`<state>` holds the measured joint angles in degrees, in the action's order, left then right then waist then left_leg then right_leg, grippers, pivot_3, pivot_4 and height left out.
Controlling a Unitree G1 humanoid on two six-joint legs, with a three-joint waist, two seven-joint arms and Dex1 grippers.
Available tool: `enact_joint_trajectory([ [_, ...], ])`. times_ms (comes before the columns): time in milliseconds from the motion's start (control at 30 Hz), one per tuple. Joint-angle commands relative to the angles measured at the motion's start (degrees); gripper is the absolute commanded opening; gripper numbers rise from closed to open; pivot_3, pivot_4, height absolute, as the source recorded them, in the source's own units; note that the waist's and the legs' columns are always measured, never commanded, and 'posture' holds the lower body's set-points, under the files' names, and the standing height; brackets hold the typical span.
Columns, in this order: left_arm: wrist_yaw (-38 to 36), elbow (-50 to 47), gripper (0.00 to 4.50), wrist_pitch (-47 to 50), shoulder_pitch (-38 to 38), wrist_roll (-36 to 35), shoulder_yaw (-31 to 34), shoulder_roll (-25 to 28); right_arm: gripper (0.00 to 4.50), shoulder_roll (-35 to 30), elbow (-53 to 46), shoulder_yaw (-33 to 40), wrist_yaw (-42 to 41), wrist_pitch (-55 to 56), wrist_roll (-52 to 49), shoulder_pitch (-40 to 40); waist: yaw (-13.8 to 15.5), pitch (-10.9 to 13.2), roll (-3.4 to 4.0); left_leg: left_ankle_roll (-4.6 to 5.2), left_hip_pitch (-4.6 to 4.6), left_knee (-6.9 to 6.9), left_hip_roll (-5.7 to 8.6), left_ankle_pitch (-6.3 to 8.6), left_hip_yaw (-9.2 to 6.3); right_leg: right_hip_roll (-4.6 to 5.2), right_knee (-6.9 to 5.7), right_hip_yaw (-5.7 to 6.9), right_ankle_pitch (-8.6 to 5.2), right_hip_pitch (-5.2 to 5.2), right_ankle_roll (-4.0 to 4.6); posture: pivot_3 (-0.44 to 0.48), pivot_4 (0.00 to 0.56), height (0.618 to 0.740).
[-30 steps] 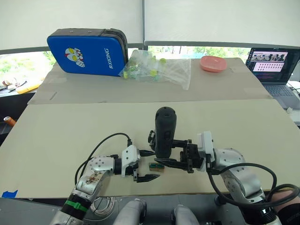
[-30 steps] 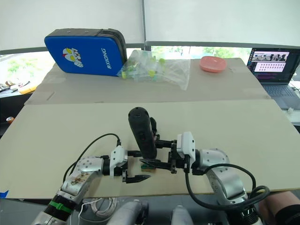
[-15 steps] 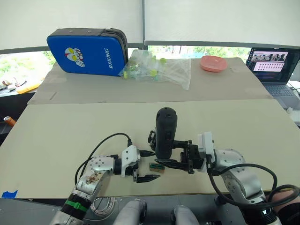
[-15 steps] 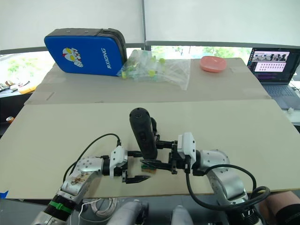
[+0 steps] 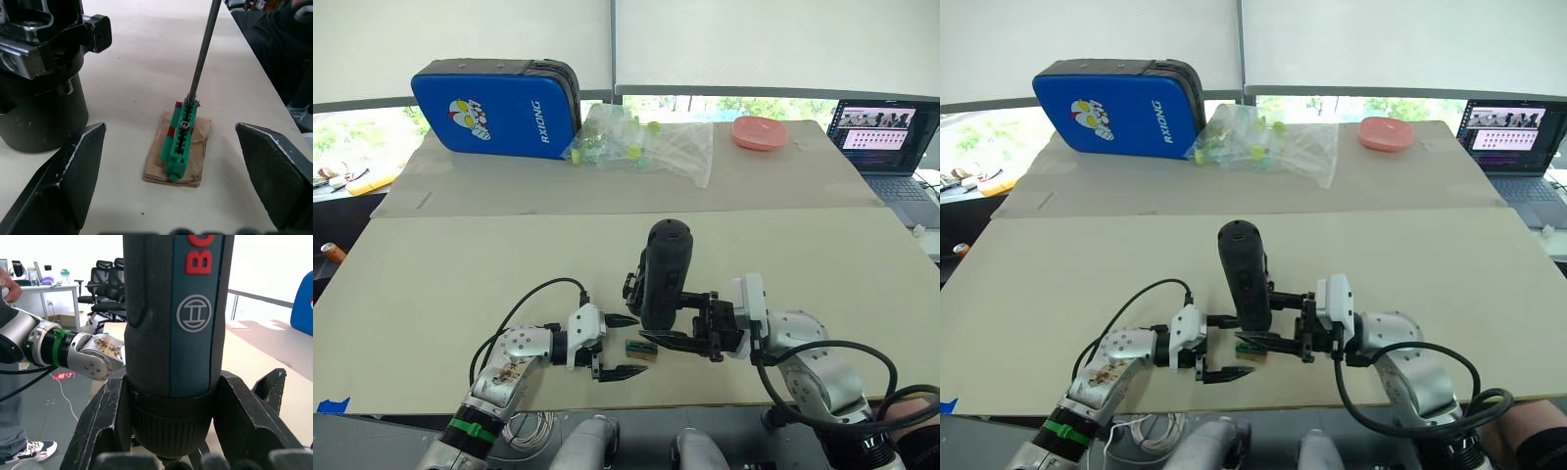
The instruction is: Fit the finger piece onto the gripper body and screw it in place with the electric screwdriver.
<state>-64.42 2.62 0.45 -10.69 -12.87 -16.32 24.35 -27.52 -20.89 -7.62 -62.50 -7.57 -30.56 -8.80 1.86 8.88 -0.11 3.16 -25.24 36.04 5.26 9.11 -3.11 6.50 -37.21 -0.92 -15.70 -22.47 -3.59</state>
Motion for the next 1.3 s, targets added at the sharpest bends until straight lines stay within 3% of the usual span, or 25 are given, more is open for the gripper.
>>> enact_joint_trajectory([
  [33, -0.02, 0.99, 4.50, 1.08, 1.34, 0.90, -1.77, -0.07, 1.91, 0.12, -3.21, 1.57, -0.19, 1.21, -2.14, -0.50, 0.01, 0.00, 0.00, 0.00, 0.00, 0.00, 0.00, 0.00, 0.00, 0.00, 0.00, 0.00, 0.00, 0.00, 0.00, 0.000, 0.150, 0.740],
  [1300, 0.15, 1.16, 4.50, 1.40, 1.23, 0.93, -1.83, -0.07, 1.91, -0.24, -2.78, 1.36, -0.85, 0.72, -3.52, -0.29, 0.13, 0.00, 0.00, 0.00, 0.01, 0.00, 0.00, 0.00, 0.00, -0.01, 0.01, 0.00, 0.00, 0.01, 0.00, 0.000, 0.150, 0.740],
])
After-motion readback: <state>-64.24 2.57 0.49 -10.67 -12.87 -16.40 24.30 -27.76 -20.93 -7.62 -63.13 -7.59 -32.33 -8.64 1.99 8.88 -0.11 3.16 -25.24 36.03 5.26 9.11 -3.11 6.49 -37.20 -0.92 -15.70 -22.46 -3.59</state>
